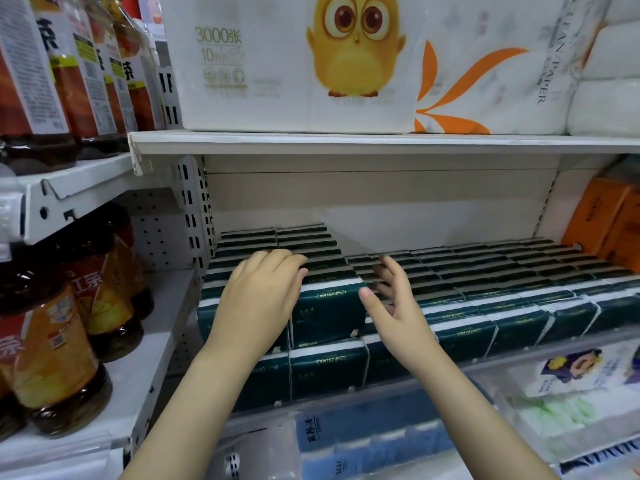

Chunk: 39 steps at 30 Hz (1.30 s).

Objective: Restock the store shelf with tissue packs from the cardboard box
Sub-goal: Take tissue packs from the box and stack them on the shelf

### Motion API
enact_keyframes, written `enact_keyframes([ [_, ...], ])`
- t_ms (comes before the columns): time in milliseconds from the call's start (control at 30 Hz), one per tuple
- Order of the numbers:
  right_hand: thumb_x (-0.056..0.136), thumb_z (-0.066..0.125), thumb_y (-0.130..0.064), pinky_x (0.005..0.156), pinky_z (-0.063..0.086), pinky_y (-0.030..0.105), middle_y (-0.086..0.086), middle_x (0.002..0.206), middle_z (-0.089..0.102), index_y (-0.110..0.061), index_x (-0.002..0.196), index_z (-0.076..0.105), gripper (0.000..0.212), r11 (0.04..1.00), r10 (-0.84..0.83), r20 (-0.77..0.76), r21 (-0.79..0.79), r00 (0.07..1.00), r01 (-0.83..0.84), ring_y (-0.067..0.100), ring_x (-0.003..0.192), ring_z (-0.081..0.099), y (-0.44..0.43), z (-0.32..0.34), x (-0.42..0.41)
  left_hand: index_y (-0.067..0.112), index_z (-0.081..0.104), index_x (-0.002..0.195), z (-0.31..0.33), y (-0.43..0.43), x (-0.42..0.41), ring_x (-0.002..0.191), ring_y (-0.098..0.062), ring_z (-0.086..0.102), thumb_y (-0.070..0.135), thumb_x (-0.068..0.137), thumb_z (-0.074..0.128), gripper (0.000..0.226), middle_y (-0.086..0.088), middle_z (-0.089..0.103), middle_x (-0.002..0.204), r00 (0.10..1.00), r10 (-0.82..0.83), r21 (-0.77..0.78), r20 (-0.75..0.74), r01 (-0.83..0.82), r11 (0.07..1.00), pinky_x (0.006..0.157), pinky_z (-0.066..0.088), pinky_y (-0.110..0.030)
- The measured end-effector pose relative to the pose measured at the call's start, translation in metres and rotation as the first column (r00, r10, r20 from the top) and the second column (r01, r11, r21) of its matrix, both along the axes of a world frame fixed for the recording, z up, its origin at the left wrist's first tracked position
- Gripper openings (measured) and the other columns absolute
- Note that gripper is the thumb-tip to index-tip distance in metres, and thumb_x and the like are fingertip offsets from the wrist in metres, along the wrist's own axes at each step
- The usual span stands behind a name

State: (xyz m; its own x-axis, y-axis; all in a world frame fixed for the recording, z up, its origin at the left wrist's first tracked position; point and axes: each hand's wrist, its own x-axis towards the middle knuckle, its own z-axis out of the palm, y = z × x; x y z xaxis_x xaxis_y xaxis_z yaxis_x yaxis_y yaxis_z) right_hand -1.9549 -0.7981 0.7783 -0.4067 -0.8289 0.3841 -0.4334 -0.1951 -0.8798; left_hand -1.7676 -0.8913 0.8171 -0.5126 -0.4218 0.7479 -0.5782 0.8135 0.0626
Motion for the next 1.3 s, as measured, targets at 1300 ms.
enact_keyframes([
  [1300,0.104,0.039,-0.031,0.103,0.032,0.004,-0.016,0.137,0.045,-0.028,0.141,0.042,0.037,0.806,-0.549,0.463,0.515,0.696,0.293,-0.007,0.124,0.04,0.267,-0.317,-0.16,0.03,0.036,0.147,-0.317,0.224,-0.219,0.126,0.011,0.032,0.029,0.101,0.048,0.047,0.023,0.035,0.143,0.947,-0.321,0.996,0.004,0.026,0.089,0.096,0.026,0.0],
])
